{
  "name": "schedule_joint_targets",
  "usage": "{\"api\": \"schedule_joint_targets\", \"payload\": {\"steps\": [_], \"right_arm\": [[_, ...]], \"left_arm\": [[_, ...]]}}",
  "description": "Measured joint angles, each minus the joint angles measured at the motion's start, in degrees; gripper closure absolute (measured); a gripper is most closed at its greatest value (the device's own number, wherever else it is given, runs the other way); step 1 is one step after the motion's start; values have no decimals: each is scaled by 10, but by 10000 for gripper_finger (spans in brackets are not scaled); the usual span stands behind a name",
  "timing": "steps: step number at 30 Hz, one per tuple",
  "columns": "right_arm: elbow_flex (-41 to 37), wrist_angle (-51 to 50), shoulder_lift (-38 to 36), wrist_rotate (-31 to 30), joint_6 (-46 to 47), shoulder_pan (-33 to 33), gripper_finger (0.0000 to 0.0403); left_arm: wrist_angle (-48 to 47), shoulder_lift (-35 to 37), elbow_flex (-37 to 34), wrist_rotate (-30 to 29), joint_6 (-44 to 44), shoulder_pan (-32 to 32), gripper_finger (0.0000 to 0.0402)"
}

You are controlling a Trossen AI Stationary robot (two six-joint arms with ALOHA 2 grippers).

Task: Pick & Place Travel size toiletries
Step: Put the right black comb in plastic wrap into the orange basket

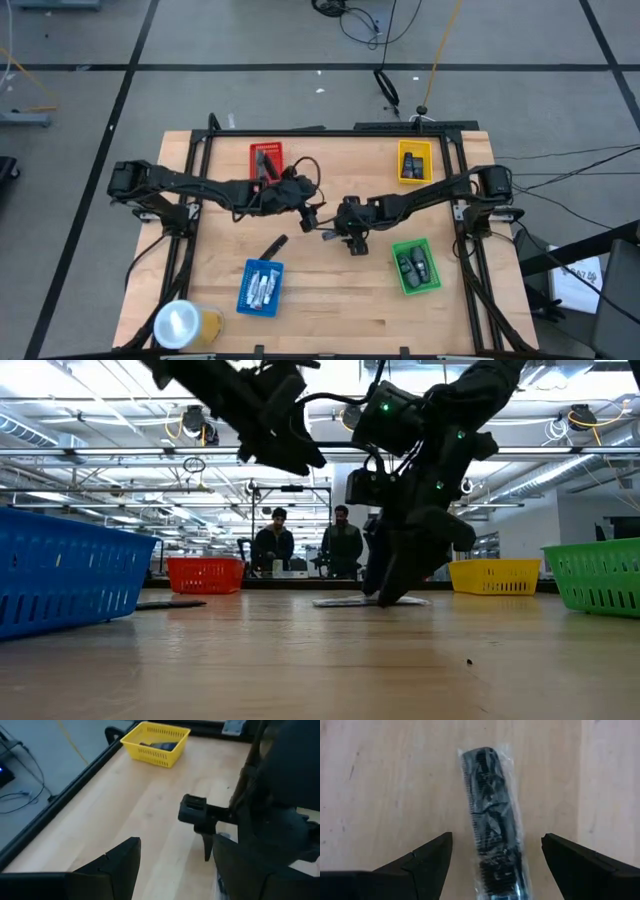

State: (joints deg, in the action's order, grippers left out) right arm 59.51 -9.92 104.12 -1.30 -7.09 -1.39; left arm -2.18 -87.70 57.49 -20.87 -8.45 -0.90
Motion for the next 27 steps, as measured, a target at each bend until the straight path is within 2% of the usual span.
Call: {"api": "schedule_joint_targets", "payload": {"steps": [6, 15, 20, 27], "right_arm": [[0, -15, 1, 1, 0, 6, 106], [0, -40, 1, 45, 22, 34, 116], [0, -42, 1, 45, 20, 37, 165], [-1, -42, 1, 45, 15, 40, 267]], "left_arm": [[129, 35, -88, 26, 8, -4, 156], [109, 198, -173, 13, 10, -16, 156], [106, 282, -218, 13, 9, -18, 156], [106, 345, -256, 13, 2, -18, 156]]}}
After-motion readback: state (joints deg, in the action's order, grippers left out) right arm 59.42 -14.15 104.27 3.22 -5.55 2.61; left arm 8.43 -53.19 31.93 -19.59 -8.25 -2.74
